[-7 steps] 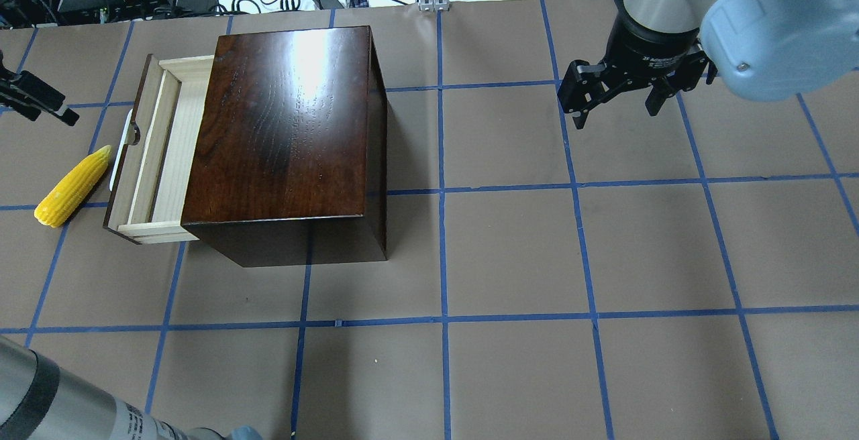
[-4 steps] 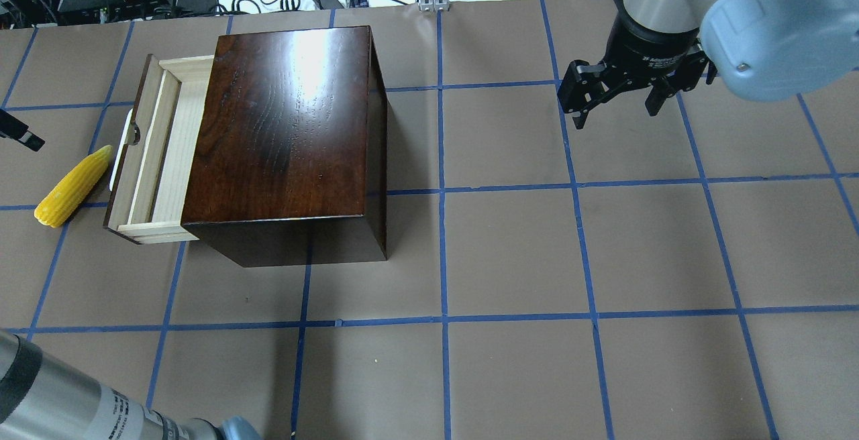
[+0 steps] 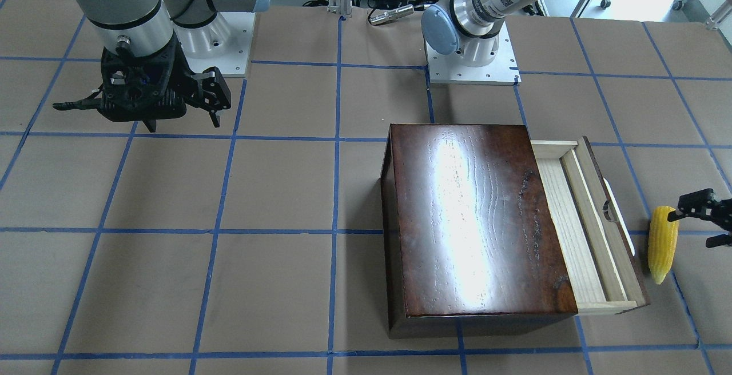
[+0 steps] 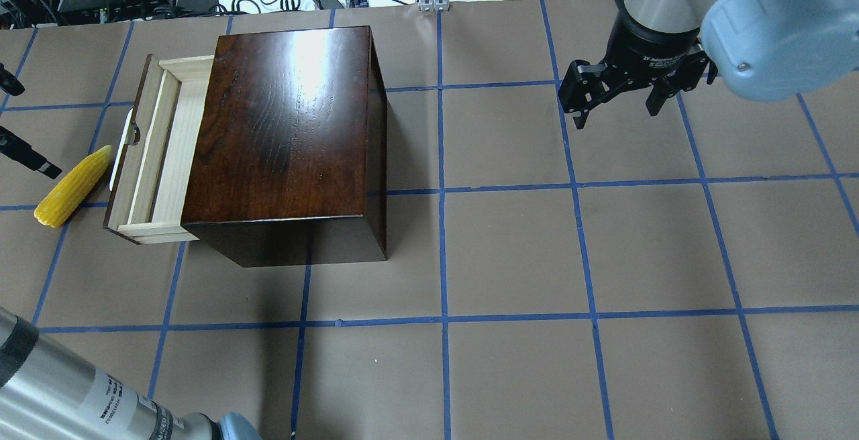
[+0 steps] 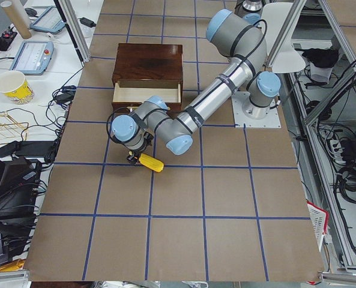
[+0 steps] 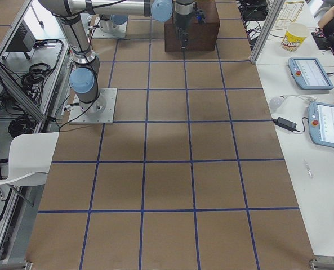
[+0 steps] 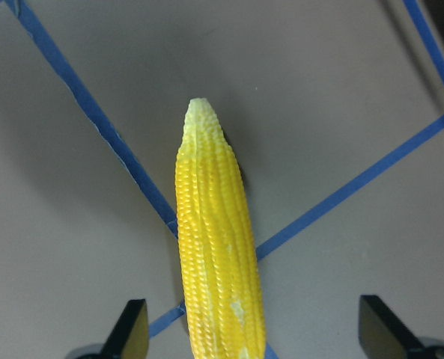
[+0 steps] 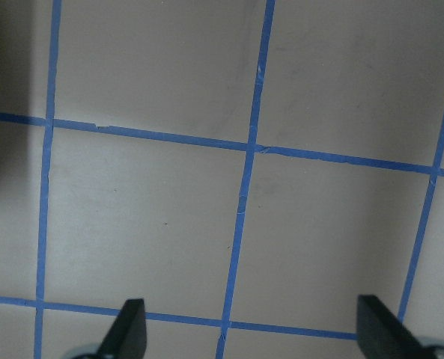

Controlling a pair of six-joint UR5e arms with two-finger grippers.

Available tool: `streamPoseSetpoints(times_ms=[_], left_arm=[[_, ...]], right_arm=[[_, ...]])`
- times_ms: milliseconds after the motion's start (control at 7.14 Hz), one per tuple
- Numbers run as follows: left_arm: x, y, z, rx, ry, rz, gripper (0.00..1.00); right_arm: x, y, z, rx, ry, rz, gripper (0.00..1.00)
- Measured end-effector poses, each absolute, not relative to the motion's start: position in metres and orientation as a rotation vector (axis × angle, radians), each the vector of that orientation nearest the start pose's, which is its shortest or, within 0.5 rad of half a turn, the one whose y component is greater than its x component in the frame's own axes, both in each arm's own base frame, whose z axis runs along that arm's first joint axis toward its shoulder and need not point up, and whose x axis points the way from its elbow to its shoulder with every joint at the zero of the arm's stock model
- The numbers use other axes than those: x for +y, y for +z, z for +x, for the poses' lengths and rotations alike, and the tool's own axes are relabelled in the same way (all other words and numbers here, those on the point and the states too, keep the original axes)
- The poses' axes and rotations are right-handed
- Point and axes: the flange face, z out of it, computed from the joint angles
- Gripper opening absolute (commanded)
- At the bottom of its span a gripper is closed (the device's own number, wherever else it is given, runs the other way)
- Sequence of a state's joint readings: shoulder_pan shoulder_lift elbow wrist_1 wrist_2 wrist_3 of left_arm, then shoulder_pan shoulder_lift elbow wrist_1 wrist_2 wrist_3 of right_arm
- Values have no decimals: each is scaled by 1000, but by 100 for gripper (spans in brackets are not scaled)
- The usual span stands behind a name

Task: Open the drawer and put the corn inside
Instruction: 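Lower the left gripper and grasp the yellow corn cob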

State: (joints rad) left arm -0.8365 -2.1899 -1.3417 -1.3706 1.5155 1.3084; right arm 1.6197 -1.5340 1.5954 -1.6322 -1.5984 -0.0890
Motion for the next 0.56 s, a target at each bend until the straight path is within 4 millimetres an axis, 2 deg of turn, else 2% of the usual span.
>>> streamPoseSetpoints(times_ms=[280,561], left_arm=[[-603,218,358,3207,99,939,100],[-605,203,359,3205,103,956,100]], right_arm=[[-500,464,156,3162,1,-220,100],[-500,464,155,3162,1,-218,100]])
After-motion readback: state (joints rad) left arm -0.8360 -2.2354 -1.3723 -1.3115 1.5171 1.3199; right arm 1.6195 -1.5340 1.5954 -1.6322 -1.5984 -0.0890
